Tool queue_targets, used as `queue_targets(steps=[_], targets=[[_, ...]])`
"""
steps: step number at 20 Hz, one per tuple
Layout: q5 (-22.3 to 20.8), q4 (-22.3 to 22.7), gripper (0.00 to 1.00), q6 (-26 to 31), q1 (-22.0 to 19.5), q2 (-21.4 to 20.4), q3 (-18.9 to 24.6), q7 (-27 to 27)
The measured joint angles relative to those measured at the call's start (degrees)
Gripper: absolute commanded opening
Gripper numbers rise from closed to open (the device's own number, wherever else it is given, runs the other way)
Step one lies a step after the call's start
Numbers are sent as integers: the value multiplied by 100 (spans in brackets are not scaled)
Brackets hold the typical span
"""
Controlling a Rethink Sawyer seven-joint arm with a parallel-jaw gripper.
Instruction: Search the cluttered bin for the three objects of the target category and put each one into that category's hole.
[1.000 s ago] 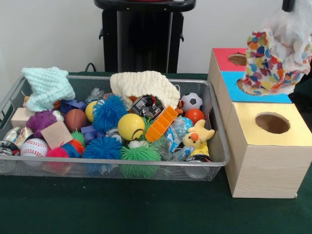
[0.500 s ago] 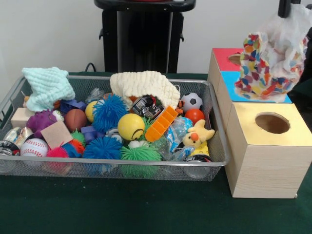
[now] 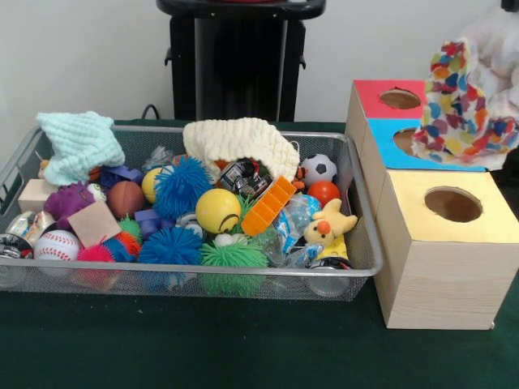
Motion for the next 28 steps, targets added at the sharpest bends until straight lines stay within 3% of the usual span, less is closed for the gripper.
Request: queue_targets(steps=[8,28], targets=[[1,-346,0,348,133,2,2,0],[0,-284,0,179,-253,4,20,0]])
